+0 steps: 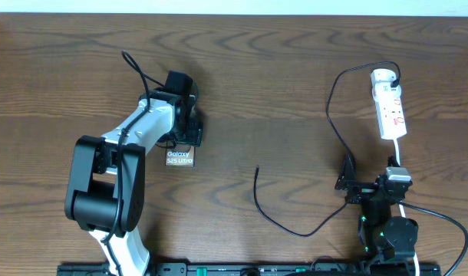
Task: Plug charger to phone and switch on socket
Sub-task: 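Lower the left gripper and close it on the phone's sides, then lift the phone with the left gripper and tilt it upright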
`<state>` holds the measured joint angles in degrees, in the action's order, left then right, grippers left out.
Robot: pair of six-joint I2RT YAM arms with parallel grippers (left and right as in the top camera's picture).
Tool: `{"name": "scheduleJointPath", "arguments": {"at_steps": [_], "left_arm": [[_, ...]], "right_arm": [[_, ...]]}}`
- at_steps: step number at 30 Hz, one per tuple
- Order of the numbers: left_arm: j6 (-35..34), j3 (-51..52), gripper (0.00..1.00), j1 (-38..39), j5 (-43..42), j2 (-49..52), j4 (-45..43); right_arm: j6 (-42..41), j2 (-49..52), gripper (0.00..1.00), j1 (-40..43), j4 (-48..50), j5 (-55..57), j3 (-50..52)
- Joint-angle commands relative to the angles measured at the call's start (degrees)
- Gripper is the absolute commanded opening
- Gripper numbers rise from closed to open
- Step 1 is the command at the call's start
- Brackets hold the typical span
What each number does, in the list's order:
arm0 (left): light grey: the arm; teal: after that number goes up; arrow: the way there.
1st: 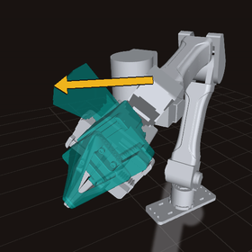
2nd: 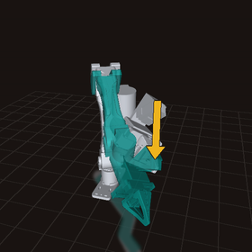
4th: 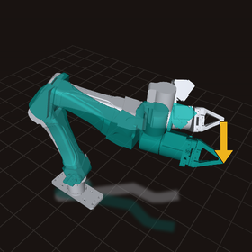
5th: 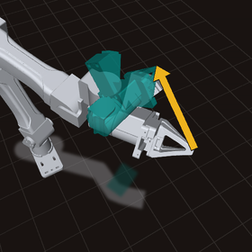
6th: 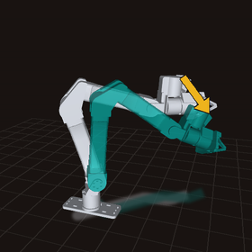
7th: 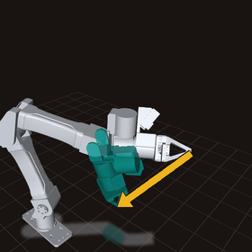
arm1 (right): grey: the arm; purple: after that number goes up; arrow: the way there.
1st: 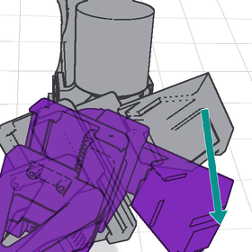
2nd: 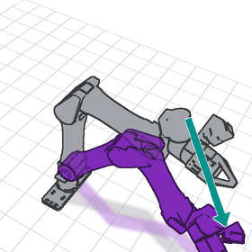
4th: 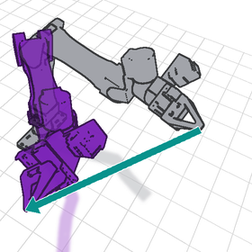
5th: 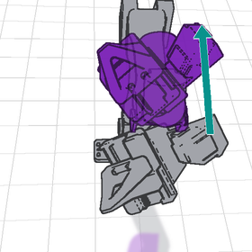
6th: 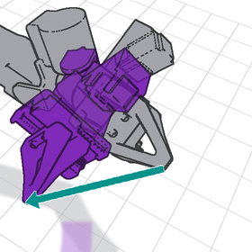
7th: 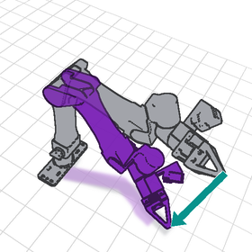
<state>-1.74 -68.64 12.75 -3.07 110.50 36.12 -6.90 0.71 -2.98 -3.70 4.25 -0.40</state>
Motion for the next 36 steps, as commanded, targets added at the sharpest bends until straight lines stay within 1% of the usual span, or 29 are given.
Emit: {"name": "scheduleJointPath", "arguments": {"at_steps": [1, 5, 6, 8, 9, 10, 11, 12, 13, 24, 36], "left_arm": [[-0.5, 0.9, 0.39, -0.2, -0.7, 0.8, 0.2], [-0.5, 0.9, 0.38, -0.2, -0.8, 0.8, 0.8], [-0.5, 0.9, 0.36, -0.2, -0.8, 0.8, 0.9], [-0.5, 0.9, 0.26, -0.2, -0.8, 0.8, 0.9], [-0.5, 0.9, 0.23, -0.2, -0.8, 0.8, 0.9], [-0.5, 0.9, 0.19, -0.2, -0.8, 0.8, 0.9], [-0.5, 0.9, 0.12, -0.2, -0.8, 0.8, 0.9], [-0.5, 0.9, 0.09, -0.2, -0.8, 0.8, 0.9], [-0.5, 0.9, 0.08, -0.2, -0.8, 0.8, 0.9], [-0.4, 0.7, 0.07, -0.2, -0.7, 0.1, 0.2], [-0.5, -1.0, 0.07, -0.2, -0.8, -7.5, 0.4]], "right_arm": [[0.8, -0.3, 0.99, -0.4, -0.3, -0.2, 0.1], [0.8, -0.3, 0.99, -0.4, -0.3, -0.2, 0.1], [0.8, -0.3, 0.99, -0.4, -0.3, -0.2, 0.1], [0.8, -0.3, 0.99, -0.4, -0.3, -0.2, 0.1], [0.8, -0.3, 0.99, -0.4, -0.3, -0.3, 0.1], [0.8, -0.3, 0.99, -0.4, -0.3, -0.2, 0.1], [0.8, -0.3, 0.99, -0.4, -0.3, -0.2, 0.1], [0.8, -0.3, 0.99, -0.4, -0.3, -0.2, 0.1], [0.8, -0.3, 0.99, -0.4, -0.3, -0.2, 0.1], [0.8, -0.3, 0.99, -0.4, -0.3, -0.2, 0.1], [0.8, -0.3, 0.99, -0.4, -0.3, -0.2, 0.1]]}}
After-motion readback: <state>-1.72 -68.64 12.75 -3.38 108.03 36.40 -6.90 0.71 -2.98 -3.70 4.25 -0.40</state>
